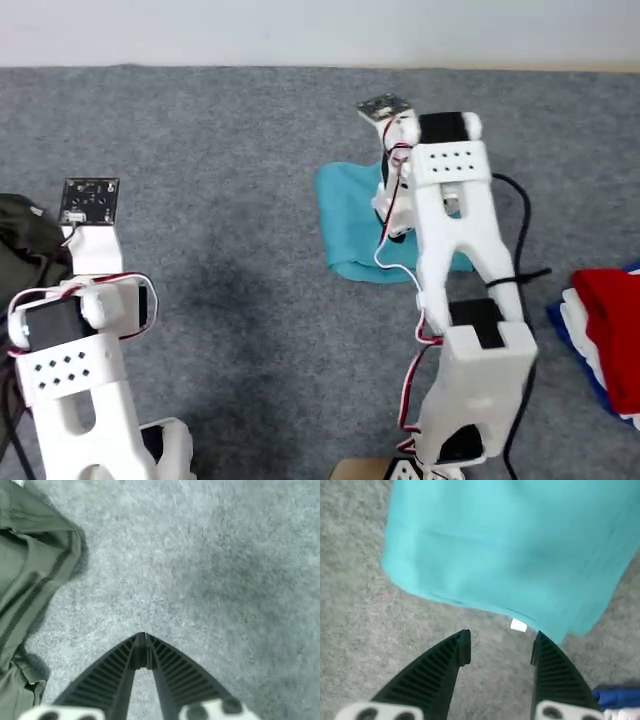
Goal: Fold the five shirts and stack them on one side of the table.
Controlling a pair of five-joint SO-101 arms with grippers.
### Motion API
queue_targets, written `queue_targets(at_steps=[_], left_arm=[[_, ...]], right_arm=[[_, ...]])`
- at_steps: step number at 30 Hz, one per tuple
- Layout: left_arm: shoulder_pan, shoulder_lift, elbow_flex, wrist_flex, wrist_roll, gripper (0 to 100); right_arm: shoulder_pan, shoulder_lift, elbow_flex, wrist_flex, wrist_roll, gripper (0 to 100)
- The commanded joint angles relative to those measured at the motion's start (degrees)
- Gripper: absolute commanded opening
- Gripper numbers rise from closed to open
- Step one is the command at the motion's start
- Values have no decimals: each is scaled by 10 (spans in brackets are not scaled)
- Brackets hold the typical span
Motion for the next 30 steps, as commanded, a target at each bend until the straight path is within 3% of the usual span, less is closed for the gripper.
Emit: queue_targets(at_steps=[1,7,12,22,30], left_arm=[[4,-13,-48,17,-4,4],[5,-13,-66,24,-4,4],[5,-13,-65,19,-4,4],[5,-13,-64,-19,-4,4],[5,-13,-64,-22,-4,4]], right_arm=[[15,-73,38,15,5,212],[17,-188,157,-45,-6,158],[41,-279,264,-171,-81,91],[108,-241,310,-265,-104,92],[126,-148,244,-236,-107,366]])
